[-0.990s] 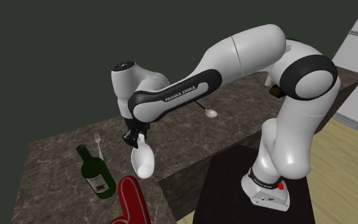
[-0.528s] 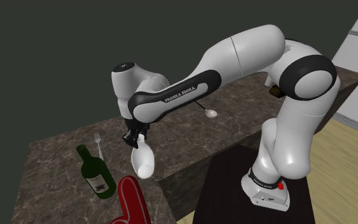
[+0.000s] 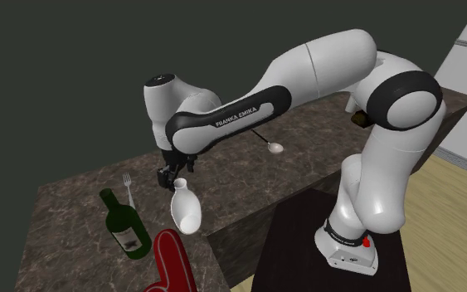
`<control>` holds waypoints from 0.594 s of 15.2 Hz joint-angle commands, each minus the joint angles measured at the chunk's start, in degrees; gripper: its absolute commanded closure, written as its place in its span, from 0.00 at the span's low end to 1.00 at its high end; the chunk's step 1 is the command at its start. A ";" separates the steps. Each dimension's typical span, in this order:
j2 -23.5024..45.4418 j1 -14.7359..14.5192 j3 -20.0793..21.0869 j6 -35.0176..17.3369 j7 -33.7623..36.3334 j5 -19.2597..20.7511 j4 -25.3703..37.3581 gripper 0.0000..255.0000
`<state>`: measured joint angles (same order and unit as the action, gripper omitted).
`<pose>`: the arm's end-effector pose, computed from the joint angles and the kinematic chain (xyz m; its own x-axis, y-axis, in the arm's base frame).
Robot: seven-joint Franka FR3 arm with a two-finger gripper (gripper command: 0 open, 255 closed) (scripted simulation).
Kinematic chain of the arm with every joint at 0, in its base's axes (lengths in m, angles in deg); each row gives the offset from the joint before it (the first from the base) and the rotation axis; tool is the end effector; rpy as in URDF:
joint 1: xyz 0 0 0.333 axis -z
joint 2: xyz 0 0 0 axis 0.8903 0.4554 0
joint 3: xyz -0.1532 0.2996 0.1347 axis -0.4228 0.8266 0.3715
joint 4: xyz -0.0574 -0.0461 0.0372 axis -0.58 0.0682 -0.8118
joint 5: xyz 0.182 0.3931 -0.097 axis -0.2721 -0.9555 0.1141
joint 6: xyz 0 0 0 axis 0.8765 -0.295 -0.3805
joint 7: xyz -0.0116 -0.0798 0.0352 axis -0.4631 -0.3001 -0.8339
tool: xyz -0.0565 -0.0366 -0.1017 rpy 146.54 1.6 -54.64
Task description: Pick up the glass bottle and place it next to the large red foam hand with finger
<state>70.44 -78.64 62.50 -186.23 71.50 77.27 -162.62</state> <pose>0.5901 0.1833 0.4682 0.9962 -0.0865 0.0100 -0.0864 -0.9962 -0.0059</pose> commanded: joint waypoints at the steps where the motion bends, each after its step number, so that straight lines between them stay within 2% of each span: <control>1: -0.73 -0.04 0.04 3.22 0.08 -0.01 2.45 0.00; 2: -1.01 -0.04 0.04 4.69 0.07 -0.02 3.64 0.00; 9: -1.01 -0.04 0.04 4.69 0.07 -0.02 3.64 0.00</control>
<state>69.43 -78.67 62.54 -181.57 71.57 77.25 -159.00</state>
